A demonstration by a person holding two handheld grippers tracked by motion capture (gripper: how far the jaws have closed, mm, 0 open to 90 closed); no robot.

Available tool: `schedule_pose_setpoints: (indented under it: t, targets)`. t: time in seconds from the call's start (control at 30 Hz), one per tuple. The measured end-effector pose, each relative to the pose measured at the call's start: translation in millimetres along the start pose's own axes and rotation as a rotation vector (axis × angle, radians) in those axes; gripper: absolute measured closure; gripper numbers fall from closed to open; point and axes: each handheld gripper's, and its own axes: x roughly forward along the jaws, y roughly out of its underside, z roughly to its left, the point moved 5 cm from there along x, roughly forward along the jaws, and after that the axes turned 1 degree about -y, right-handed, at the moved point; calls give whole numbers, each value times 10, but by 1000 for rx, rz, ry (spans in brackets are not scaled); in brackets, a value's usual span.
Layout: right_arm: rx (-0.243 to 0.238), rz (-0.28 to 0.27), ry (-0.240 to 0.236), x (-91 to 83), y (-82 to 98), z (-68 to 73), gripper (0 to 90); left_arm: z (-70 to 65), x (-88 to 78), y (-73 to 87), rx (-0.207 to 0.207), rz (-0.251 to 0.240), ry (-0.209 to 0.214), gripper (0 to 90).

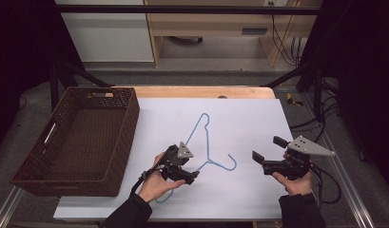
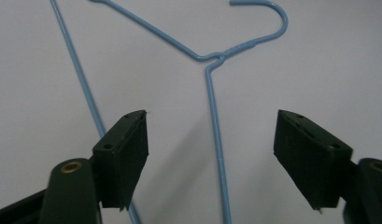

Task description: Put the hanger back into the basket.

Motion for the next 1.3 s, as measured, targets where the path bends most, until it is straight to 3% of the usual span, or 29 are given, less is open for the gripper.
schedule_pose_setpoints:
  t: [0.27, 0.43, 0.57, 0.8, 1.1, 1.3]
  targets:
    - [3, 6, -1, 20, 9, 10, 36, -50, 186, 42, 25, 65, 8, 383]
    - [3, 7, -2, 23, 11, 7, 36, -59, 268, 72, 44, 110, 18, 494]
    - [0, 10, -3, 25, 14, 7, 36, -59, 283, 76, 37, 111, 26, 603]
    - [4, 13, -3, 34, 17, 14, 36, -58, 306, 84, 36, 126, 10, 706]
    - [4, 13, -3, 31, 16, 13, 36, -103, 347, 97, 56, 143, 14, 787]
    - [5, 12, -3, 31, 13, 12, 36, -116, 351, 95, 33, 152, 1, 817]
